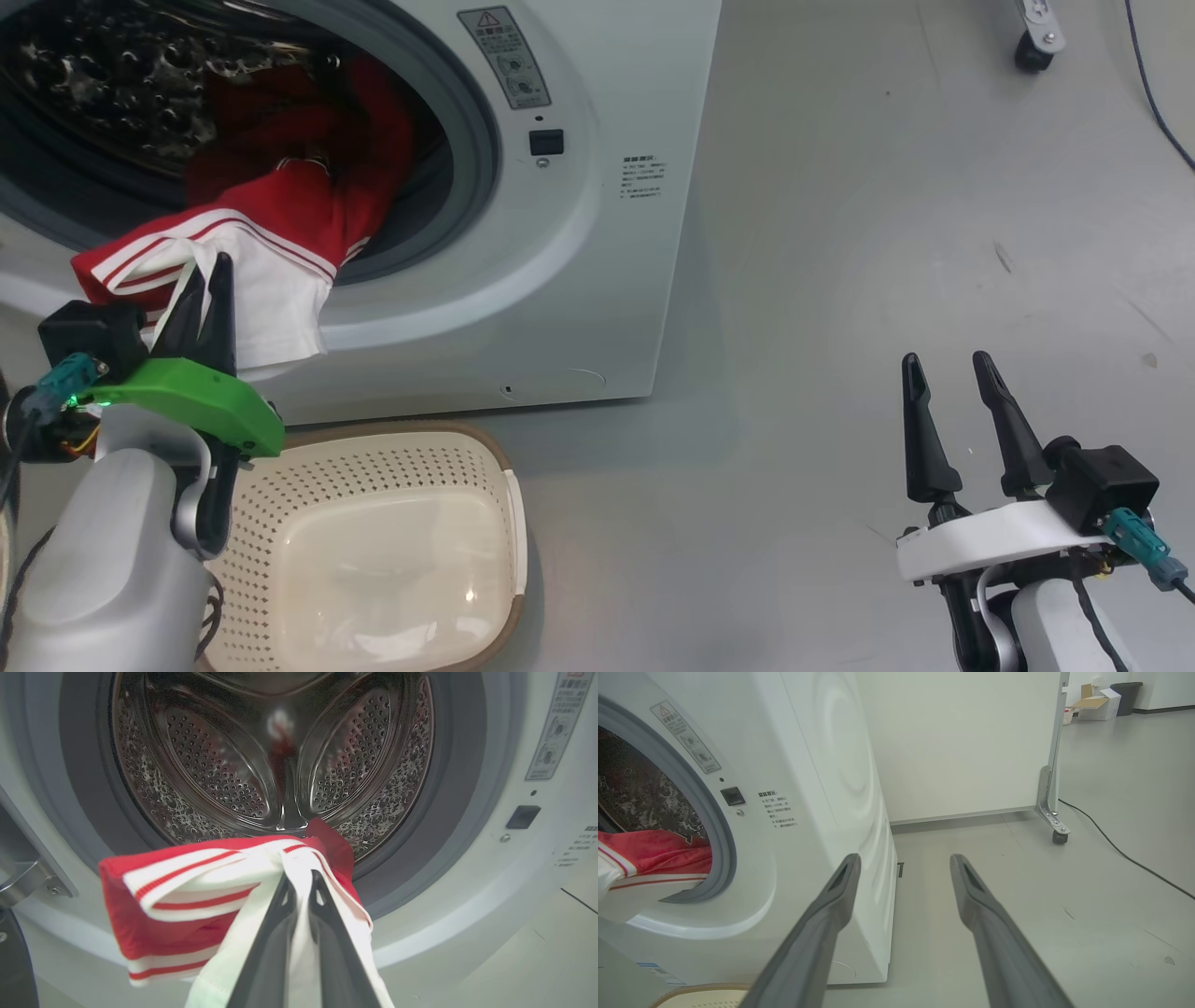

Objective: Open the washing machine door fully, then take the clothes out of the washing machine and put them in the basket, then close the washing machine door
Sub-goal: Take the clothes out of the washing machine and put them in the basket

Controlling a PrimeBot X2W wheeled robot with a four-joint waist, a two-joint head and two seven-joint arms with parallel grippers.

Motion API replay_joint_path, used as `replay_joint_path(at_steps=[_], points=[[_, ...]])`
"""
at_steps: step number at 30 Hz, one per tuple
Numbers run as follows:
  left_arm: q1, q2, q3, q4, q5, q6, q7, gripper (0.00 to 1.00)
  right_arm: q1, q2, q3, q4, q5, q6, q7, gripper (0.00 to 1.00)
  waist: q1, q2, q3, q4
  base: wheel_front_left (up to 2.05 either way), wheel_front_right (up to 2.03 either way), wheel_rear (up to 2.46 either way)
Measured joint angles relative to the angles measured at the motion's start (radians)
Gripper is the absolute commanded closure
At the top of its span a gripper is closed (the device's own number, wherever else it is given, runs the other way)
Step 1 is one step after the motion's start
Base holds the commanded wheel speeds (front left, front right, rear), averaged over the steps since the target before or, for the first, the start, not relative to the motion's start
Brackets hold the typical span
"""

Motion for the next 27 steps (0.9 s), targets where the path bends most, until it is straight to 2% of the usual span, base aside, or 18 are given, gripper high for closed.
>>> replay_joint_path(at_steps=[7,16,22,27], points=[[0.032,0.008,-0.006,-0.080,0.015,-0.003,-0.041,1.00,0.014,-0.002,-0.008,0.002,0.000,0.001,0.000,0.00,0.0000,0.0000,-0.038,0.050,0.00,0.00,0.00],[0.048,0.029,0.027,-0.255,0.035,-0.003,-0.051,1.00,0.019,-0.003,-0.001,0.005,-0.003,0.010,0.000,0.00,0.0000,0.0000,-0.072,0.093,0.00,0.00,0.00],[0.051,0.029,0.094,-0.450,0.053,-0.003,-0.051,1.00,0.031,-0.004,0.003,0.008,-0.008,0.011,0.000,0.00,0.0000,0.0000,-0.080,0.101,0.00,0.00,0.00],[0.056,0.018,0.111,-0.588,0.078,-0.003,-0.056,1.00,0.032,-0.004,0.004,0.010,-0.009,0.018,0.000,0.00,0.0000,0.0000,-0.083,0.102,0.00,0.00,0.00]])
